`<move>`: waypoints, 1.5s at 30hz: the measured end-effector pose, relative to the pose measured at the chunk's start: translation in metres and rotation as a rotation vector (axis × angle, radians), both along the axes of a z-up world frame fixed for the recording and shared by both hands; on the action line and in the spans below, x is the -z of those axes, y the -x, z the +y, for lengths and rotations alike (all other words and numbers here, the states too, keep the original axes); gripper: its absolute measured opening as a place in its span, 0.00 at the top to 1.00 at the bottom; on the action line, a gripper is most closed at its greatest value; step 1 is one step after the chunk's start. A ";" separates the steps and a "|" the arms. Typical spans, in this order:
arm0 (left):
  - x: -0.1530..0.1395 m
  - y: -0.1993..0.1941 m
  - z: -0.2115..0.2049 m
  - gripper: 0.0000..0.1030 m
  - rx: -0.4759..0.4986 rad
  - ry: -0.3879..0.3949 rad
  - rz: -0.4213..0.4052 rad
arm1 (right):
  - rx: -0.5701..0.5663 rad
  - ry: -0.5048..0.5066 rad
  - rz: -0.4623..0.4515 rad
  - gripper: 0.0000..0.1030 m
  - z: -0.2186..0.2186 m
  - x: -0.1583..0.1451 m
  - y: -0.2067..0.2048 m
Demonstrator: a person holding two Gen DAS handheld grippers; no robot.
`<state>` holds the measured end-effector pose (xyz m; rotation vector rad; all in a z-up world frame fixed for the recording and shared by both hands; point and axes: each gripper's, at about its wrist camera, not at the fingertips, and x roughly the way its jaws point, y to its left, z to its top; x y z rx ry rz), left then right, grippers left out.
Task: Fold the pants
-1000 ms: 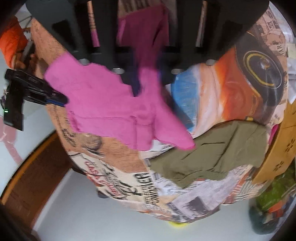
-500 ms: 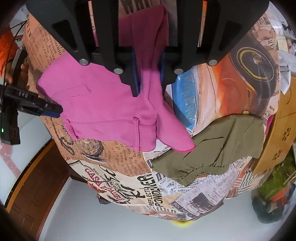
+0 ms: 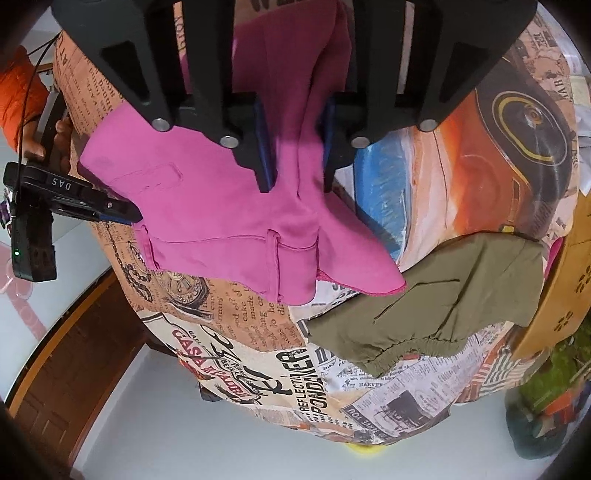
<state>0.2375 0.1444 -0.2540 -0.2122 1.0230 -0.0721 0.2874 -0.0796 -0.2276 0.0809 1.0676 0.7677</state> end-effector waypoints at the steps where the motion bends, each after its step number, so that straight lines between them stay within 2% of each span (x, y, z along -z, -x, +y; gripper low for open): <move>1: -0.002 0.000 -0.003 0.83 0.007 -0.019 -0.005 | 0.003 0.002 -0.008 0.88 0.000 -0.001 0.000; 4: -0.008 0.002 -0.011 0.86 0.020 -0.083 -0.023 | 0.007 0.005 -0.027 0.89 -0.002 -0.005 0.000; 8: -0.012 0.002 -0.015 0.87 0.021 -0.120 -0.033 | 0.013 0.013 -0.075 0.90 -0.003 -0.017 0.002; 13: -0.026 0.007 -0.012 0.88 0.016 -0.086 -0.053 | 0.019 -0.001 -0.111 0.91 -0.006 -0.039 0.001; 19: -0.057 0.017 -0.019 0.88 0.023 -0.112 -0.115 | 0.013 0.004 -0.174 0.92 -0.004 -0.068 0.009; 21: -0.069 0.021 -0.019 0.88 0.019 -0.122 -0.140 | 0.012 0.005 -0.193 0.97 -0.004 -0.078 0.009; 25: -0.088 0.026 -0.014 0.89 0.012 -0.118 -0.171 | 0.029 -0.007 -0.243 0.98 -0.005 -0.100 0.010; 29: -0.079 0.026 -0.009 0.89 0.003 -0.120 -0.135 | 0.035 0.022 -0.239 0.98 -0.004 -0.100 0.011; 31: -0.068 0.025 -0.004 0.89 -0.015 -0.112 -0.100 | 0.026 0.039 -0.191 0.98 -0.001 -0.089 0.012; 33: -0.056 0.025 0.006 0.89 -0.037 -0.088 -0.063 | 0.016 0.044 -0.141 0.96 0.002 -0.077 0.010; 34: -0.049 0.025 0.010 0.89 -0.047 -0.076 -0.047 | 0.012 0.054 -0.128 0.90 0.004 -0.072 0.010; 37: -0.037 0.025 0.016 0.88 -0.060 -0.066 -0.023 | 0.004 0.084 -0.117 0.57 0.014 -0.059 0.008; 38: -0.034 0.025 0.017 0.88 -0.061 -0.067 -0.018 | 0.000 0.081 -0.118 0.54 0.016 -0.057 0.007; 45: -0.023 0.022 0.014 0.88 -0.048 -0.113 -0.018 | -0.032 0.109 -0.037 0.53 0.037 -0.026 -0.005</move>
